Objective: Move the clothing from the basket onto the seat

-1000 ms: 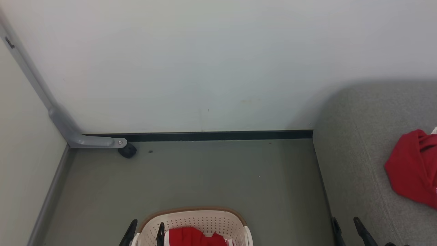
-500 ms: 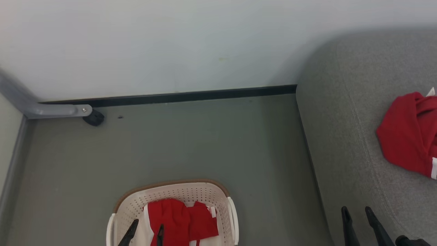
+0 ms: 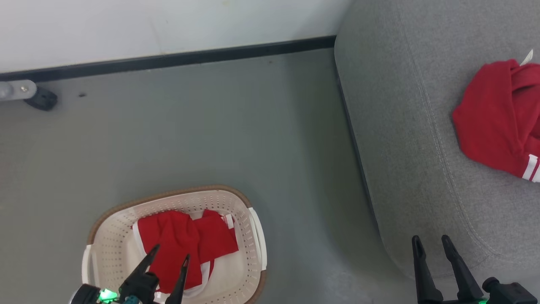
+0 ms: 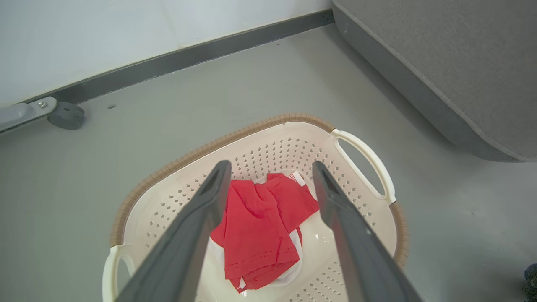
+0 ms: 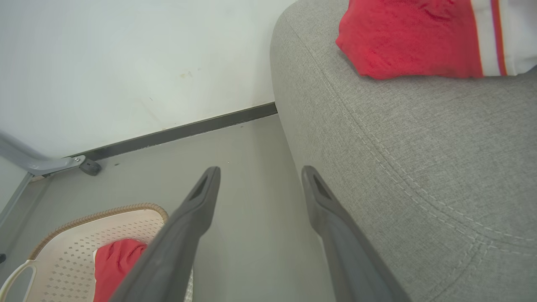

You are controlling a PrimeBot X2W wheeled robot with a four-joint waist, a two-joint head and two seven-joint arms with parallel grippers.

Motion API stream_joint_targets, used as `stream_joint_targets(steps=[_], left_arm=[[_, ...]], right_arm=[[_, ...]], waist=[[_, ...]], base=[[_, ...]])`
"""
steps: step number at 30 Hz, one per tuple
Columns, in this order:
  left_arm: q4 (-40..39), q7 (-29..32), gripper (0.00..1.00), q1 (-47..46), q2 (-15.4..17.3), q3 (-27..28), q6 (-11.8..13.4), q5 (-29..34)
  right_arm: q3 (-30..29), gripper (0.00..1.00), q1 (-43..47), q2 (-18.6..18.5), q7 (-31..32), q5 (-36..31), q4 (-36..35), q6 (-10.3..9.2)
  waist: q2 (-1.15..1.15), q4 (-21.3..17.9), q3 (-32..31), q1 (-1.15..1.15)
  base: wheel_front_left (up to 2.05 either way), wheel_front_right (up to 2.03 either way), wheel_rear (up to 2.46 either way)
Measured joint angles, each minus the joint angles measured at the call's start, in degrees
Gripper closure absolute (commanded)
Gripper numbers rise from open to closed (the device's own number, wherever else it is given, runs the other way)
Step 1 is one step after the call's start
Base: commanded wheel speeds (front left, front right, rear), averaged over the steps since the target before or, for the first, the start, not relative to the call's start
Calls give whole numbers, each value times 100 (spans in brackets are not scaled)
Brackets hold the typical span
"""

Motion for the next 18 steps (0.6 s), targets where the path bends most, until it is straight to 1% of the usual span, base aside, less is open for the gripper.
stream_joint_targets(steps=[4,5,8,15,18], left_arm=[[296,137,0,-441,87,-59,-5,131],[468,253,0,-680,160,-68,-8,170],[703,421,0,-1032,285,-99,-51,213],[1170,832,0,-1997,304,-108,-55,250],[1435,1060,0,-2284,366,-110,-55,257]], right_arm=[[8,0,-43,60,0,-69,-143,3],[14,0,-52,90,0,-124,-212,7],[-13,0,-102,123,0,-143,-300,8],[-99,0,-130,221,0,-196,-590,7],[-127,0,-142,266,0,-229,-683,7]], waist=[[0,-159,348,0],[0,-232,526,0],[0,-329,794,0],[0,-466,1431,0],[1,-486,1703,0]], base=[[0,0,0],[0,0,0],[0,0,0],[0,0,0],[0,0,0]])
